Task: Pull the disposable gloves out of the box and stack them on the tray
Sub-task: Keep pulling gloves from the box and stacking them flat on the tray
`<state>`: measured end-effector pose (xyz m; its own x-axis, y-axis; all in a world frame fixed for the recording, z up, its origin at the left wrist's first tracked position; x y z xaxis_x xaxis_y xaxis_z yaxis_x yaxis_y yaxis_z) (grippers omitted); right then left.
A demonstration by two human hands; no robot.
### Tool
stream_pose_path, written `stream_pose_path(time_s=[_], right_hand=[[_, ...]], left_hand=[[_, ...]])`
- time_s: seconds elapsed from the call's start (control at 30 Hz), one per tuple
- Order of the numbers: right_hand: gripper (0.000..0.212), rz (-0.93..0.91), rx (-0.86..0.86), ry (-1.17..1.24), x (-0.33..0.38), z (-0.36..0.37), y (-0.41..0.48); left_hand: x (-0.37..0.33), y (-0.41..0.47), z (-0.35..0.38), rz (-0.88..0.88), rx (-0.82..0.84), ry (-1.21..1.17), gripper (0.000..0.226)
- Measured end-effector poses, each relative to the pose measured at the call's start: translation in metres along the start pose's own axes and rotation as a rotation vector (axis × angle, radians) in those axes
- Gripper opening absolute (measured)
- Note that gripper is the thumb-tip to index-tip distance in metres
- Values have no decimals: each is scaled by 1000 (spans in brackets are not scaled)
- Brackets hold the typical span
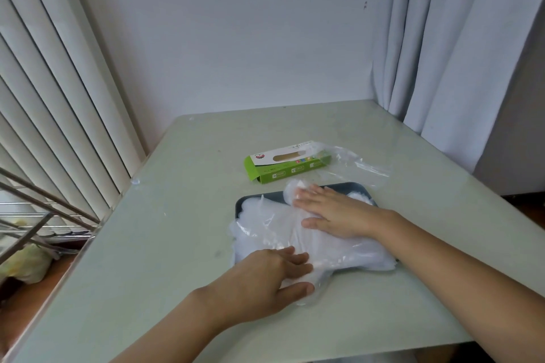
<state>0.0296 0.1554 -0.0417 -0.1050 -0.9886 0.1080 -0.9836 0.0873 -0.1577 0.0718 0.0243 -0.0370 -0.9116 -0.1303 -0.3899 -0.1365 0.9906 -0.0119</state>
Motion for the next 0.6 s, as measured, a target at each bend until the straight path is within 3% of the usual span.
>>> stream_pose_path(time_s=[0.13, 0.23, 0.33, 0.43, 0.6], right_hand=[[42, 80, -316, 47, -22, -36, 0], [34, 130, -465, 240, -31, -52, -14], [25, 71, -363, 462, -17, -39, -34], [25, -65, -234, 421, 2, -23, -54], [29, -124, -77, 336, 9, -6, -58]], left_hand=[[1, 0, -1, -17, -12, -33, 47], [2, 0, -2, -18, -15, -43, 46], [1, 0, -2, -11, -15, -44, 45], [1, 0, -1, -4, -12, -38, 45], [0, 0, -2, 6, -23, -28, 44]])
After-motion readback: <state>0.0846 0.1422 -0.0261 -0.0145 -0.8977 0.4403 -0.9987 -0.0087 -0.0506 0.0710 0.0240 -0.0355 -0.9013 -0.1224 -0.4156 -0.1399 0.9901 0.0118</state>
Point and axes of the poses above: each hand's wrist, its own y-axis towards the middle knuckle, its own z-axis out of the palm, x = y × z, the point moved 10 cm from there along y, towards the middle knuckle, and after that the axes turned 6 degrees about z, right-handed, at the moved point
